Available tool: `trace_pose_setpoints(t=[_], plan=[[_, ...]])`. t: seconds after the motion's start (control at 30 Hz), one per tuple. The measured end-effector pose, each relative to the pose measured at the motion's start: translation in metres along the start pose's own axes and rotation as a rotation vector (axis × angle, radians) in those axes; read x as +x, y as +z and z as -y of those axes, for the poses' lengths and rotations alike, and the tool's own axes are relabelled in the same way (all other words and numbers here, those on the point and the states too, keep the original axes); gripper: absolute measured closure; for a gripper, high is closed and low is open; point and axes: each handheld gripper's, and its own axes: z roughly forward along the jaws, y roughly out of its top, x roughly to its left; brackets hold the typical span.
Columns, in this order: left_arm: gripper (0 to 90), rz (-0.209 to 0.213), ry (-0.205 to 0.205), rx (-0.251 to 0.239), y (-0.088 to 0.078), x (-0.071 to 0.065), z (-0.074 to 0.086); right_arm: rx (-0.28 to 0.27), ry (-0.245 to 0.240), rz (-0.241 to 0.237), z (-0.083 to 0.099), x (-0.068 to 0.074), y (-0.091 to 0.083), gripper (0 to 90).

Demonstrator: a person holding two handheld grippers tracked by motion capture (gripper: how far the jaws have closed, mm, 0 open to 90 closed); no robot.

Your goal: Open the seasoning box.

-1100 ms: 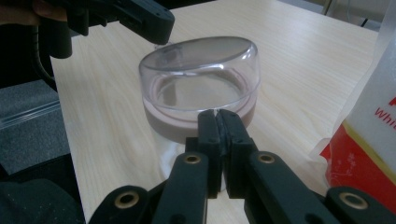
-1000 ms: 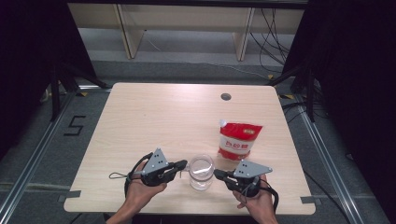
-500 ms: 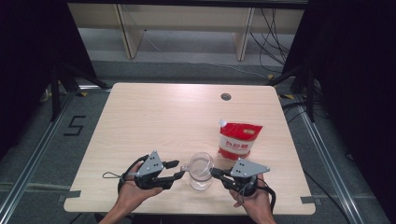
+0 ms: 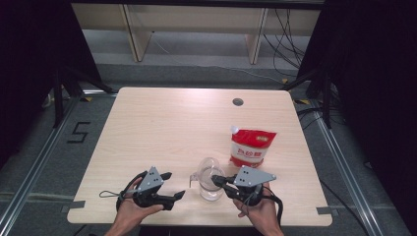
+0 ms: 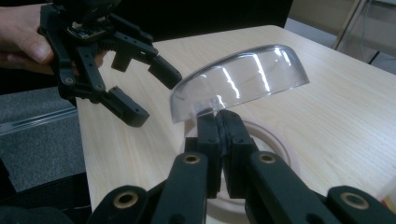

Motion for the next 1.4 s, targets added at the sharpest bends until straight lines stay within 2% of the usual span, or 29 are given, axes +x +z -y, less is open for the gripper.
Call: trace_pose_setpoints(t=[0.03,0.07,0.1,0.17,0.2,0.23,0.33,0.4,0.43,0.53,0.67,0.7,0.73,0.8,0.83,0.93,1.0,1.07,1.1,1.27,1.3,1.33,1.37,1.4], plan=[[21.5,0.002,0.007,0.004,-0.001,0.001,0.001,-0.008,-0.005,-0.005,-0.001,0.001,0.003,88.1],[20.3,0.001,-0.009,0.005,-0.001,0.001,0.002,-0.005,0.011,0.003,-0.002,0.002,0.003,88.1],[19.4,0.001,-0.013,0.003,-0.001,0.001,0.003,-0.008,-0.001,-0.007,-0.003,0.002,0.005,88.1],[18.0,0.004,0.023,0.011,-0.003,0.004,0.002,-0.002,-0.012,-0.021,-0.005,0.003,0.007,88.1],[17.8,0.001,0.021,0.013,-0.003,0.003,0.003,-0.007,-0.016,-0.019,-0.006,0.003,0.009,88.1],[17.6,0.000,-0.003,0.009,-0.003,0.002,0.004,-0.018,-0.016,-0.010,-0.006,0.004,0.010,88.1],[16.5,-0.005,-0.007,0.005,-0.004,0.003,0.005,-0.004,-0.025,-0.032,-0.008,0.005,0.013,88.1],[16.5,-0.013,0.011,0.009,-0.006,0.006,0.005,-0.013,-0.022,-0.026,-0.009,0.007,0.017,88.0],[16.5,-0.014,-0.007,0.006,-0.006,0.006,0.006,-0.004,-0.031,-0.037,-0.010,0.007,0.017,88.0],[16.5,-0.018,-0.020,0.010,-0.006,0.006,0.007,-0.006,-0.031,-0.039,-0.012,0.009,0.021,87.2],[16.5,-0.027,-0.017,0.021,-0.006,0.006,0.008,-0.003,-0.034,-0.046,-0.015,0.012,0.026,87.2],[16.5,-0.019,-0.012,0.020,-0.005,0.006,0.008,-0.011,-0.063,-0.042,-0.015,0.011,0.027,87.2],[16.5,-0.021,-0.009,0.027,-0.005,0.007,0.008,0.000,-0.047,-0.057,-0.016,0.012,0.027,87.2],[16.5,-0.014,-0.013,0.025,-0.005,0.006,0.008,0.000,-0.040,-0.055,-0.016,0.014,0.029,87.2],[16.5,-0.027,0.012,0.049,-0.006,0.008,0.008,0.003,-0.049,-0.057,-0.016,0.014,0.030,87.0],[16.5,-0.027,0.015,0.050,-0.005,0.007,0.008,0.003,-0.028,-0.052,-0.016,0.016,0.031,86.0],[16.5,-0.028,0.015,0.049,-0.005,0.007,0.008,-0.005,-0.042,-0.052,-0.016,0.014,0.031,85.0],[16.5,-0.028,0.016,0.043,-0.004,0.007,0.009,-0.007,-0.030,-0.050,-0.016,0.012,0.028,82.5],[16.5,-0.018,-0.003,0.027,-0.004,0.006,0.009,-0.015,-0.032,-0.039,-0.015,0.010,0.027,80.2],[16.5,-0.020,0.016,0.045,-0.003,0.008,0.010,-0.020,-0.016,-0.016,-0.007,-0.004,0.009,70.7],[16.5,-0.016,-0.001,0.039,-0.002,0.006,0.010,-0.023,-0.020,0.002,-0.005,-0.007,0.003,68.2],[16.4,-0.018,0.009,0.046,-0.002,0.006,0.010,-0.036,-0.008,0.011,-0.002,-0.010,-0.001,65.5],[16.5,-0.019,0.025,0.049,-0.003,0.007,0.009,-0.026,0.000,0.007,0.000,-0.013,-0.005,64.9],[16.5,-0.015,0.031,0.044,-0.003,0.008,0.009,-0.032,-0.010,0.016,0.002,-0.017,-0.010,64.4]])
